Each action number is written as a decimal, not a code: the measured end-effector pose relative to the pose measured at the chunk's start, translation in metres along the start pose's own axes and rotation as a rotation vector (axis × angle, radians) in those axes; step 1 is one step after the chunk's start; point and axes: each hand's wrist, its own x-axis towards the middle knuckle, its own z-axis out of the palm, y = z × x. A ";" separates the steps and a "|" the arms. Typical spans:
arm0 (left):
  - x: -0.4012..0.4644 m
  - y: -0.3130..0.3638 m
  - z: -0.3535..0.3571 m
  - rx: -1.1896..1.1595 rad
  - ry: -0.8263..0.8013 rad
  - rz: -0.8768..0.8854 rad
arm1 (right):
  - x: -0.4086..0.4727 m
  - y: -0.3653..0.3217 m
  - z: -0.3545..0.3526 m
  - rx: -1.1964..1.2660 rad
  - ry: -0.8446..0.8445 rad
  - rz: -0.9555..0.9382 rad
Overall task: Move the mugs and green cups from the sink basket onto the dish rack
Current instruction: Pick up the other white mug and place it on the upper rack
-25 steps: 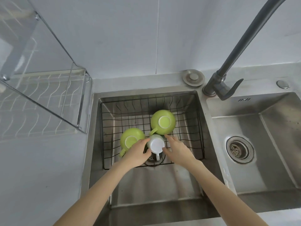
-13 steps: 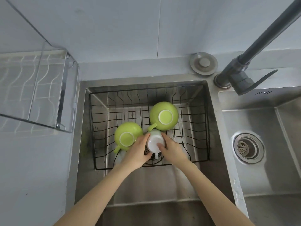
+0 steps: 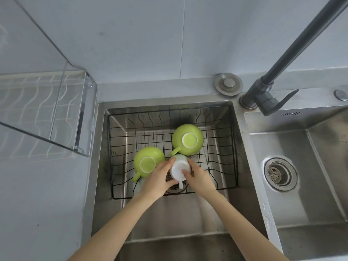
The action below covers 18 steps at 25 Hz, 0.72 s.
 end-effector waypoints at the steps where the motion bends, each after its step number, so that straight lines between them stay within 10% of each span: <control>1: -0.004 0.002 -0.003 0.001 0.005 0.015 | -0.005 -0.002 -0.003 -0.001 0.005 0.001; 18: -0.099 0.024 -0.081 -0.007 0.192 0.391 | -0.135 -0.063 -0.045 -0.252 0.061 -0.394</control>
